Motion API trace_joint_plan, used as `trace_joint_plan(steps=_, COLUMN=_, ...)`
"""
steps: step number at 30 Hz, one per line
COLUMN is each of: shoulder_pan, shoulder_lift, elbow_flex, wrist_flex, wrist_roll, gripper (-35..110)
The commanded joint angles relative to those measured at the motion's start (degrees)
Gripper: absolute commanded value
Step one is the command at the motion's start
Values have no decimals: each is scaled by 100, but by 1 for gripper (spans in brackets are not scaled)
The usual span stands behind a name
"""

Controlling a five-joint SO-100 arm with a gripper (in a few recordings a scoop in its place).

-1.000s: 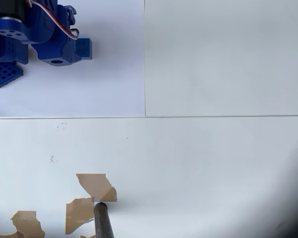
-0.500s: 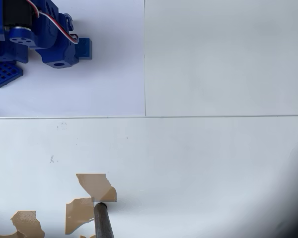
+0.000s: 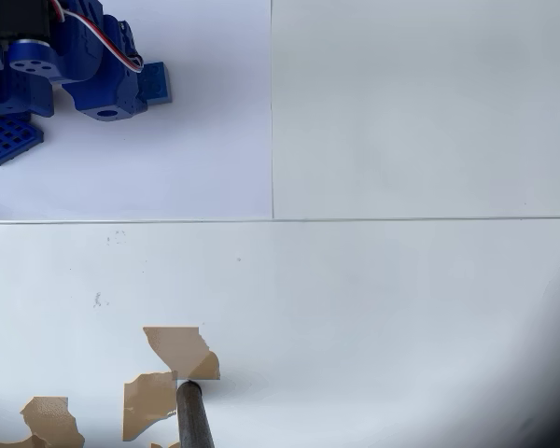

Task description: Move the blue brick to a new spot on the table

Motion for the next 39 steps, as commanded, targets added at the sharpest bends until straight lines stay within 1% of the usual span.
trace_joint_plan(steps=1, shoulder_pan=-132, shoulder_lift=-554, elbow_flex=-1477, wrist_flex=193, wrist_roll=387, gripper=1)
trace_joint_plan(steps=6, shoulder_pan=-62, shoulder_lift=-2399, elbow_flex=-3524, wrist_flex=325, wrist_roll=791, gripper=1)
trace_joint_plan(steps=11, shoulder_pan=9, shoulder_lift=-3990, elbow_flex=-5669, wrist_flex=773, wrist_roll=993, gripper=1)
trace_joint_plan(steps=14, shoulder_pan=18, shoulder_lift=-4685, elbow_flex=-6645, wrist_flex=914, wrist_roll=1125, gripper=2)
trace_joint_plan(steps=24, shoulder_pan=79, shoulder_lift=-6943, elbow_flex=-9729, wrist_flex=1951, wrist_roll=1503, gripper=1)
trace_joint_plan(steps=27, shoulder_pan=158, shoulder_lift=-7717, elbow_flex=-10863, wrist_flex=2391, wrist_roll=1547, gripper=0)
trace_joint_plan(steps=31, shoulder_pan=255, shoulder_lift=-9220, elbow_flex=-13280, wrist_flex=3322, wrist_roll=1617, gripper=0)
trace_joint_plan(steps=39, shoulder_pan=316, shoulder_lift=-9633, elbow_flex=-13509, wrist_flex=3340, wrist_roll=1705, gripper=1)
